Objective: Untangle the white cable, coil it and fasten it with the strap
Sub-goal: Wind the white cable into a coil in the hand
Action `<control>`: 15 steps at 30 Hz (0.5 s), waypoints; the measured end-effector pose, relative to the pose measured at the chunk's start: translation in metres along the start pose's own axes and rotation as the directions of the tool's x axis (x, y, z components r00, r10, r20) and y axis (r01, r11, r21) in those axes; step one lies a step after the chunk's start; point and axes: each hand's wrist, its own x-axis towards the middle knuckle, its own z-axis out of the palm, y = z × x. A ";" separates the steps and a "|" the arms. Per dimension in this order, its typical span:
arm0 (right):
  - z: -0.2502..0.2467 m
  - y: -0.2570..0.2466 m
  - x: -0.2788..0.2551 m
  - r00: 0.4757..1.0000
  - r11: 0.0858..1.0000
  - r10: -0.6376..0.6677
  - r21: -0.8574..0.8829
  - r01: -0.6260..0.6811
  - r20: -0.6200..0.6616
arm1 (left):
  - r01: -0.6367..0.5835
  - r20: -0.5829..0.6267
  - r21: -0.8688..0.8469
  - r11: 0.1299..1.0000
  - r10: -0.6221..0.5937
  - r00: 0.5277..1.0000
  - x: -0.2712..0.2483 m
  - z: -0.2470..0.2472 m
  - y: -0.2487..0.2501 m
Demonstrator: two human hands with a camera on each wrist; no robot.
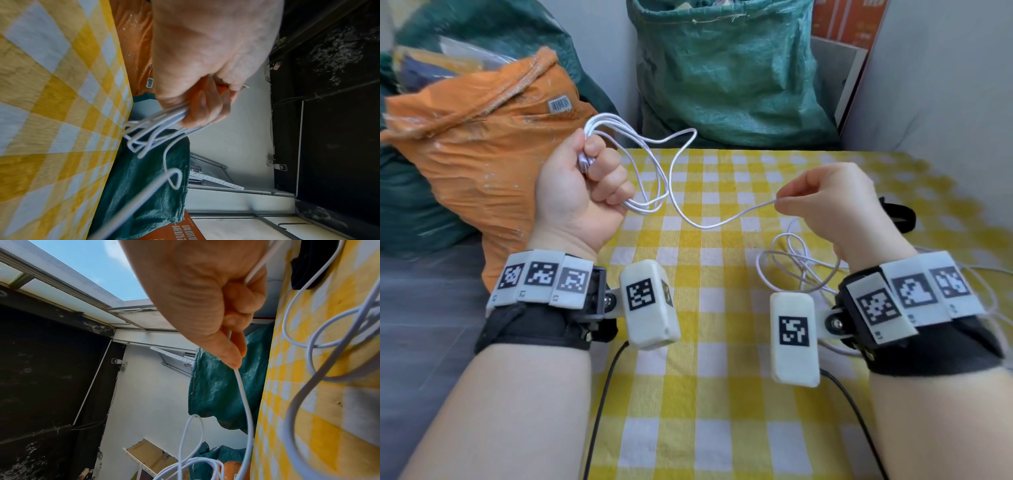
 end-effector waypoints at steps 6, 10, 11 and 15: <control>0.001 -0.007 -0.004 0.992 0.991 -0.023 -0.124 0.038 0.122 | -0.011 0.080 -0.068 0.998 0.017 0.997 0.000 -0.002 0.002; 0.002 -0.010 -0.007 0.970 0.973 0.029 -0.228 0.027 0.241 | -0.039 0.082 -0.061 0.997 0.044 0.996 -0.001 0.001 0.000; 0.003 -0.010 -0.008 0.962 0.968 0.050 -0.250 0.020 0.267 | -0.049 0.072 -0.062 0.997 0.054 0.996 -0.002 0.002 0.000; 0.004 -0.010 -0.008 0.952 0.959 0.070 -0.282 0.017 0.297 | -0.112 0.011 -0.066 0.992 0.113 0.994 0.001 0.002 -0.001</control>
